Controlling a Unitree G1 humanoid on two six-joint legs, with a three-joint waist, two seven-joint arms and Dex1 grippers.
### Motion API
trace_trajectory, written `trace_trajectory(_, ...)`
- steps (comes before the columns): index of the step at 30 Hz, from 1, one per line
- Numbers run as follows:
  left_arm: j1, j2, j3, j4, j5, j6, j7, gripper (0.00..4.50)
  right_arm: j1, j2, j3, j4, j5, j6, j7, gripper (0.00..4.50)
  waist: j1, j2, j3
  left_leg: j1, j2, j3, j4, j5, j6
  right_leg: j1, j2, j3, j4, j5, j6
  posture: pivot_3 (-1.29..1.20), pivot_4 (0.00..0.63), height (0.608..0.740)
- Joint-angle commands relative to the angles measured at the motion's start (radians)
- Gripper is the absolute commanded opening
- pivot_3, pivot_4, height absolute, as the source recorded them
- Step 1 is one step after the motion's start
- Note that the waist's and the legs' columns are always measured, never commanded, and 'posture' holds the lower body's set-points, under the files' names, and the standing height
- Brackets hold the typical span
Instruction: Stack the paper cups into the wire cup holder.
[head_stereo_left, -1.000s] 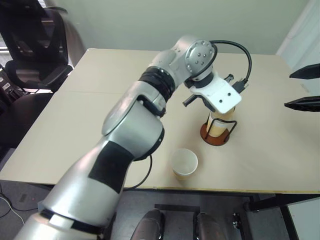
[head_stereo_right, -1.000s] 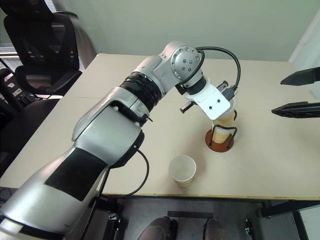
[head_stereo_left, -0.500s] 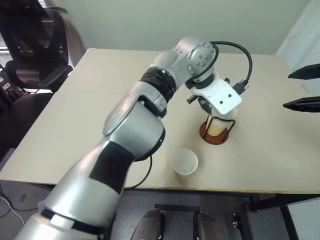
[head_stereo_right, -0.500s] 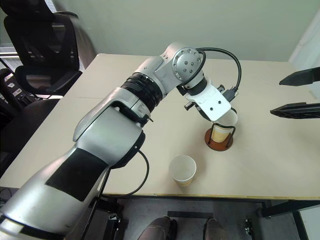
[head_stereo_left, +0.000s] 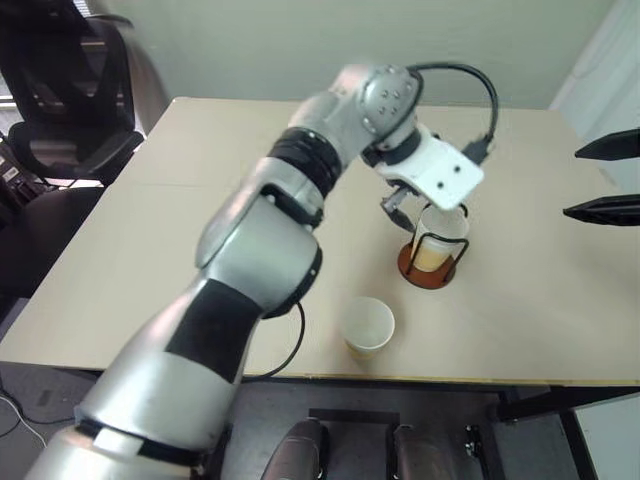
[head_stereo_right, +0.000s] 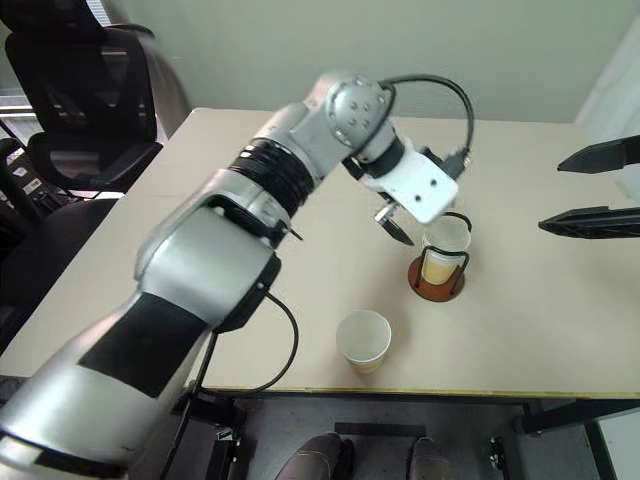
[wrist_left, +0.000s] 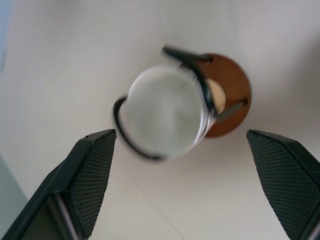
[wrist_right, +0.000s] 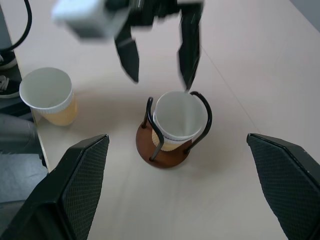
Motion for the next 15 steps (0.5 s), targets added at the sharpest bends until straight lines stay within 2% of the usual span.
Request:
trace_trajectory(1, -0.028, 0.068, 0.042, -0.014, -0.033, -0.013, -0.051, 4.47, 0.003, -0.007, -0.065, -0.040, 0.026, 0.012, -0.021, 4.50, -0.001, 0.000, 0.000, 0.000, 0.000, 0.000, 0.000, 0.000, 0.000, 0.000, 0.000, 0.000, 0.000, 0.000, 0.000, 0.00, 0.150, 0.740)
trace_trajectory(8, -0.054, 0.117, 0.051, -0.006, -0.077, 0.028, -0.181, 4.47, -0.024, 0.006, -0.034, -0.023, 0.016, -0.010, -0.025, 4.50, 0.004, 0.000, 0.000, 0.000, -0.001, -0.001, 0.002, 0.000, 0.001, 0.002, -0.001, 0.000, -0.001, -0.001, -0.001, 0.00, 0.150, 0.740)
trace_trajectory(14, -0.065, 0.085, -0.118, -0.015, -0.246, 0.062, -0.187, 4.47, -0.062, 0.013, 0.007, -0.006, 0.003, -0.018, -0.008, 4.50, 0.004, 0.000, 0.000, 0.000, -0.001, -0.001, 0.002, -0.001, 0.002, 0.002, -0.001, -0.001, -0.001, -0.001, 0.000, 0.00, 0.150, 0.740)
trace_trajectory(15, -0.064, 0.083, -0.154, -0.034, -0.288, 0.077, -0.187, 4.47, -0.068, 0.012, 0.013, -0.001, 0.000, -0.021, -0.004, 4.50, 0.004, 0.003, -0.005, 0.000, -0.001, -0.001, 0.002, -0.001, 0.002, 0.002, -0.001, -0.001, -0.001, -0.001, 0.000, 0.00, 0.000, 0.740)
